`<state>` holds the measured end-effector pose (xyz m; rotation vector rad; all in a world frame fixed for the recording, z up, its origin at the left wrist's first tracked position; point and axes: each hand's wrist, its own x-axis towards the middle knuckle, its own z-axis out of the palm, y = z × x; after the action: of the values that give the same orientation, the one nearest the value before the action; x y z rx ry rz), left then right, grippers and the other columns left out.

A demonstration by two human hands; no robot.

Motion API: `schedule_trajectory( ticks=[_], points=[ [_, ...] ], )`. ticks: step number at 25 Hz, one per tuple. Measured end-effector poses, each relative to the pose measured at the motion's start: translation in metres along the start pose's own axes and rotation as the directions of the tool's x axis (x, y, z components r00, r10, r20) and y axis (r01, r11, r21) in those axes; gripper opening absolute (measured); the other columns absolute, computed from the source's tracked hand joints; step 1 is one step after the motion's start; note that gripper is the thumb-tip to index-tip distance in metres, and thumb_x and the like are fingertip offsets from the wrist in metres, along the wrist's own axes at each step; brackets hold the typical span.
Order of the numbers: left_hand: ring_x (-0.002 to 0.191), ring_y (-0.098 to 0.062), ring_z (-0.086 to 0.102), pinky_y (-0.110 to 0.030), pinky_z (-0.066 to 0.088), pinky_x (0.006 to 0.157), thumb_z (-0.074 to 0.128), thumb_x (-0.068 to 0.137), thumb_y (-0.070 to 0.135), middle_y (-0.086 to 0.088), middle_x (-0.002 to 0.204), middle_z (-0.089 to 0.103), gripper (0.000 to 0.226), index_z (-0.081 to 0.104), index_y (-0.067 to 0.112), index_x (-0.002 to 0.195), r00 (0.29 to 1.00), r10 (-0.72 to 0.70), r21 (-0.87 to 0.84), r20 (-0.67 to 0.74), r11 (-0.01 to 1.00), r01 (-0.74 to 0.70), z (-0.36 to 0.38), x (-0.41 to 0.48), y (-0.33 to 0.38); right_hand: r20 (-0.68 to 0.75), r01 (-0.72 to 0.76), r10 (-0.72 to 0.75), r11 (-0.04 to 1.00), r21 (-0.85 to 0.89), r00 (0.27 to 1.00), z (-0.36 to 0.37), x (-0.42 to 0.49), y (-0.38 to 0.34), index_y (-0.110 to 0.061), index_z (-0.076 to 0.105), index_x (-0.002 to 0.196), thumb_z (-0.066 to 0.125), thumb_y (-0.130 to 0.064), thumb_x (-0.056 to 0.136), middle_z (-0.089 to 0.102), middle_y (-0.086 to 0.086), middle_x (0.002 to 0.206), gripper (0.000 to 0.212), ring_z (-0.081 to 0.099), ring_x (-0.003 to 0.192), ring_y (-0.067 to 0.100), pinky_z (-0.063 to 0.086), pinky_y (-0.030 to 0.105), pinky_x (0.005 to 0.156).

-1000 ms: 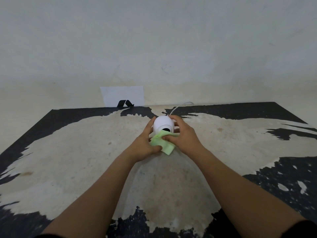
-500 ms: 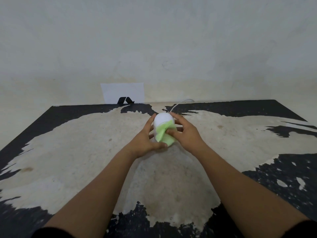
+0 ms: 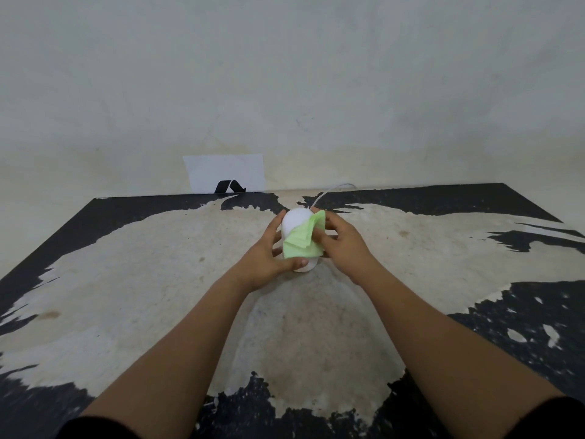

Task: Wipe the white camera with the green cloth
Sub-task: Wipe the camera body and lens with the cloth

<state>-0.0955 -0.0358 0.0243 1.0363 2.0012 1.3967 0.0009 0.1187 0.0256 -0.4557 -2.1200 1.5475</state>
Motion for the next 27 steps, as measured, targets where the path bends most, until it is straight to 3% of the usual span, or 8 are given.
schedule_trajectory(
  ticks=[5,11,14,18,21,23,25,27],
  points=[
    [0.131,-0.020,0.045,-0.034,0.044,0.101,0.079,0.072,0.031,0.003,0.149,0.038,0.100,0.013,0.045,0.145,1.000,-0.013,-0.021,-0.015,1.000,0.012,0.001,0.000,0.002,0.099,0.006,-0.011,0.999,0.045,0.995,-0.004,-0.004,0.005,-0.039,0.046,0.135,0.060,-0.015,0.090,0.056,-0.007,0.131,0.052,0.061,0.105,0.007,0.056,0.026,0.083],
    [0.125,-0.012,0.047,-0.019,0.044,0.090,0.080,0.072,0.029,0.005,0.138,0.045,0.100,0.013,0.043,0.146,1.000,0.002,0.003,-0.023,1.000,-0.002,0.001,-0.001,0.006,-0.048,0.005,-0.010,0.995,-0.101,0.999,0.016,-0.001,-0.004,-0.035,0.043,0.125,0.076,-0.023,0.070,0.054,-0.002,0.120,0.065,0.060,0.096,0.015,0.050,0.026,0.073],
    [0.125,-0.012,0.047,-0.023,0.043,0.096,0.078,0.073,0.035,0.007,0.141,0.041,0.098,0.012,0.041,0.147,1.000,0.016,0.046,-0.025,0.999,-0.015,-0.001,-0.001,0.007,-0.099,-0.026,0.017,0.995,-0.093,0.995,0.020,0.002,-0.007,-0.036,0.045,0.119,0.072,-0.030,0.075,0.055,0.000,0.116,0.052,0.059,0.099,0.019,0.051,0.031,0.078],
    [0.124,-0.014,0.050,-0.029,0.043,0.101,0.074,0.075,0.042,0.012,0.137,0.044,0.091,0.016,0.047,0.144,0.999,0.005,0.095,-0.036,0.995,-0.001,-0.004,-0.002,0.008,-0.074,-0.080,0.087,0.992,0.096,0.993,0.013,0.000,-0.005,-0.037,0.056,0.112,0.063,-0.029,0.085,0.059,-0.001,0.111,0.029,0.061,0.099,0.017,0.057,0.040,0.080],
    [0.126,-0.017,0.051,-0.032,0.044,0.099,0.072,0.075,0.048,0.004,0.138,0.049,0.087,0.016,0.051,0.142,0.999,-0.021,0.109,-0.046,0.994,0.026,-0.004,-0.002,0.011,-0.107,-0.118,0.147,0.963,0.242,0.983,0.006,-0.006,0.005,-0.019,0.061,0.105,0.059,-0.013,0.089,0.064,0.008,0.105,0.018,0.066,0.096,0.026,0.061,0.043,0.073],
    [0.123,-0.011,0.048,-0.028,0.039,0.095,0.061,0.081,0.054,0.008,0.131,0.050,0.076,0.017,0.049,0.143,0.998,-0.031,0.128,-0.055,0.991,0.038,-0.003,-0.002,0.014,-0.161,-0.125,0.150,0.980,0.153,0.975,0.003,-0.012,0.015,-0.011,0.063,0.093,0.056,-0.007,0.088,0.067,0.014,0.095,0.010,0.067,0.086,0.028,0.060,0.041,0.069],
    [0.121,-0.009,0.045,-0.029,0.033,0.099,0.044,0.086,0.061,0.010,0.126,0.051,0.061,0.023,0.049,0.141,0.996,-0.038,0.147,-0.079,0.988,0.049,-0.003,-0.001,0.016,-0.235,-0.109,0.097,0.993,-0.039,0.967,-0.001,-0.012,0.026,-0.014,0.064,0.081,0.055,-0.009,0.084,0.067,0.016,0.085,0.011,0.061,0.074,0.025,0.052,0.039,0.066],
    [0.123,-0.014,0.048,-0.035,0.037,0.105,0.036,0.092,0.057,0.010,0.126,0.054,0.044,0.035,0.048,0.134,0.991,-0.037,0.080,-0.129,0.996,0.047,-0.005,0.004,0.013,-0.279,-0.114,0.087,0.990,-0.082,0.956,-0.006,-0.007,0.028,-0.021,0.064,0.076,0.055,-0.012,0.083,0.066,0.013,0.081,0.015,0.055,0.071,0.022,0.044,0.035,0.064]
  ],
)
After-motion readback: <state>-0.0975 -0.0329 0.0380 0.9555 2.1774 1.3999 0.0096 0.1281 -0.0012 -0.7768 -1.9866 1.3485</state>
